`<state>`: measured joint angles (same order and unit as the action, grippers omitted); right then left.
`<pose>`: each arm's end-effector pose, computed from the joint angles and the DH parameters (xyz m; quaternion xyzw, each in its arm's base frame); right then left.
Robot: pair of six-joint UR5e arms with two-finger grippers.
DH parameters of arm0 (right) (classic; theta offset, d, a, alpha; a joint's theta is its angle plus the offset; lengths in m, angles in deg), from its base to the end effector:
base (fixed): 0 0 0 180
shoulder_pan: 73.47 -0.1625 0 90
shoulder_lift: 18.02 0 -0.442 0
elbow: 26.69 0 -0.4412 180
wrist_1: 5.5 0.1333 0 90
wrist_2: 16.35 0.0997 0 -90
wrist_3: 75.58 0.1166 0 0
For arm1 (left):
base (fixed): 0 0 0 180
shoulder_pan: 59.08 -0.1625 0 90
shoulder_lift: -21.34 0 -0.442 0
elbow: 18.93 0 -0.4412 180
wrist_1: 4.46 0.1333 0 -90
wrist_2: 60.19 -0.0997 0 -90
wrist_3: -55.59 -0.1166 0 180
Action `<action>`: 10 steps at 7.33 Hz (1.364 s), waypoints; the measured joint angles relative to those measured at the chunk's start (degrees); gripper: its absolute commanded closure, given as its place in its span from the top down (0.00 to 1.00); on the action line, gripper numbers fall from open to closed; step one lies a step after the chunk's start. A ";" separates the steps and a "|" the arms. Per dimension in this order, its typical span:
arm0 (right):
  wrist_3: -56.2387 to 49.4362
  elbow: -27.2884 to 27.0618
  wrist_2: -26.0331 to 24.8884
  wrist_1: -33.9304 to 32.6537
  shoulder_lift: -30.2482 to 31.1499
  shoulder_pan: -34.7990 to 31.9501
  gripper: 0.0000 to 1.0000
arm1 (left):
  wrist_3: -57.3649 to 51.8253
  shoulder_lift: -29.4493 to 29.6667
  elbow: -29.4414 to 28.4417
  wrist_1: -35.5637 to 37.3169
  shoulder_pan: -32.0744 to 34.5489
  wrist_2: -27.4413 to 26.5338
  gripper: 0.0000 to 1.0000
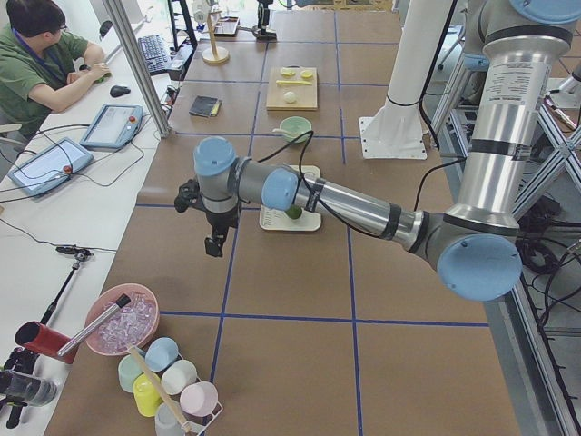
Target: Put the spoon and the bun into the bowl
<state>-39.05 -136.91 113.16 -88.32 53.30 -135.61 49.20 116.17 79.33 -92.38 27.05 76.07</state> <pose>-0.2369 -0.5748 0.2947 0.1460 -0.4595 -0.0664 0.8736 -0.0098 -0.5822 0.5631 0.0968 0.3890 0.1194 0.9083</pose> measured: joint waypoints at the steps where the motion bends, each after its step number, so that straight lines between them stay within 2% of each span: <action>1: 1.69 -2.72 -2.68 -3.64 -0.59 3.35 1.00 | -6.12 -3.56 -0.84 -0.03 2.86 1.67 1.00; 3: 6.39 -4.97 -9.81 -6.57 0.00 12.38 0.99 | -9.90 -7.09 -1.04 0.04 4.70 0.26 1.00; 5: 10.82 -4.10 -17.53 -6.44 0.19 21.15 0.93 | -10.20 -7.49 -0.36 -0.10 4.89 -3.55 1.00; 7: 14.60 -0.90 -22.11 -2.22 0.19 26.33 0.89 | -10.22 -7.53 0.56 -0.26 4.91 -4.40 1.00; 9: 16.55 3.75 -24.44 2.46 -0.11 28.76 0.85 | -10.22 -7.49 0.90 -0.33 4.85 -4.50 1.00; 10: 16.71 5.40 -24.83 3.25 -0.31 29.18 0.77 | -10.25 -7.47 0.93 -0.37 4.86 -4.51 1.00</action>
<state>-22.34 -131.52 88.33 -85.07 52.99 -106.44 38.95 108.70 80.26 -92.76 31.91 71.56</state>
